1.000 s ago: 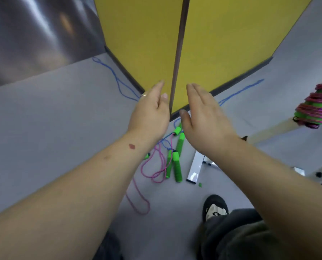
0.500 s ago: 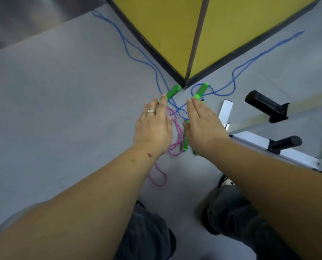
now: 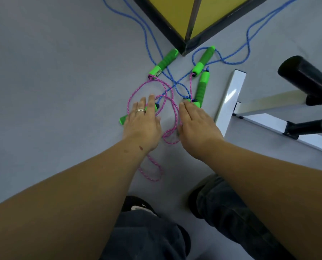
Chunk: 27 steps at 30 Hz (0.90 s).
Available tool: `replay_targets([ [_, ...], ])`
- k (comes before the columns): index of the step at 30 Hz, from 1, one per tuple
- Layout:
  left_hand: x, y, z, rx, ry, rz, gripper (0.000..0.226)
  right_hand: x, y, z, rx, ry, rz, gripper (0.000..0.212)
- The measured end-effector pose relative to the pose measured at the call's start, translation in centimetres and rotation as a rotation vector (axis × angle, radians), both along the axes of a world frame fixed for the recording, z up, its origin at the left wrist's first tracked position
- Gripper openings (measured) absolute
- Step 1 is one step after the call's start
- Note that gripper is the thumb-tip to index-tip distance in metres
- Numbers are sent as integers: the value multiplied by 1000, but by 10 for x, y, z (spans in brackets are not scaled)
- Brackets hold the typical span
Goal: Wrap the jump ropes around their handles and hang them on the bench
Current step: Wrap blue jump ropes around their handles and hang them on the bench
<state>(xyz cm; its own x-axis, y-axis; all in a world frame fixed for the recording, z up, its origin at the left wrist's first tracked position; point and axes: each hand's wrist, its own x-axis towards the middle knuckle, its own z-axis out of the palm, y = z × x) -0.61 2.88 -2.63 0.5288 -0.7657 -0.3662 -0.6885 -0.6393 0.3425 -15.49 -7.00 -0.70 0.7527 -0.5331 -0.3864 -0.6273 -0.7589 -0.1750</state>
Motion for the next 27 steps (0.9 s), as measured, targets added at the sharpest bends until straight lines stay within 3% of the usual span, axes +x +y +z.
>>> replay_targets([
  [13, 53, -50, -94, 348, 118, -213, 78, 22, -10, -53, 74, 16, 21, 68],
  [17, 50, -53, -95, 336, 61, -164, 74, 14, -12, -57, 89, 21, -2, 67],
  [22, 42, -48, -85, 285, 191, -46, 78, 8, -9, -50, 93, -2, -18, 70],
  [27, 29, -53, -33, 26, 250, 95, 57, 12, -11, -6, 180, -62, -99, 69],
])
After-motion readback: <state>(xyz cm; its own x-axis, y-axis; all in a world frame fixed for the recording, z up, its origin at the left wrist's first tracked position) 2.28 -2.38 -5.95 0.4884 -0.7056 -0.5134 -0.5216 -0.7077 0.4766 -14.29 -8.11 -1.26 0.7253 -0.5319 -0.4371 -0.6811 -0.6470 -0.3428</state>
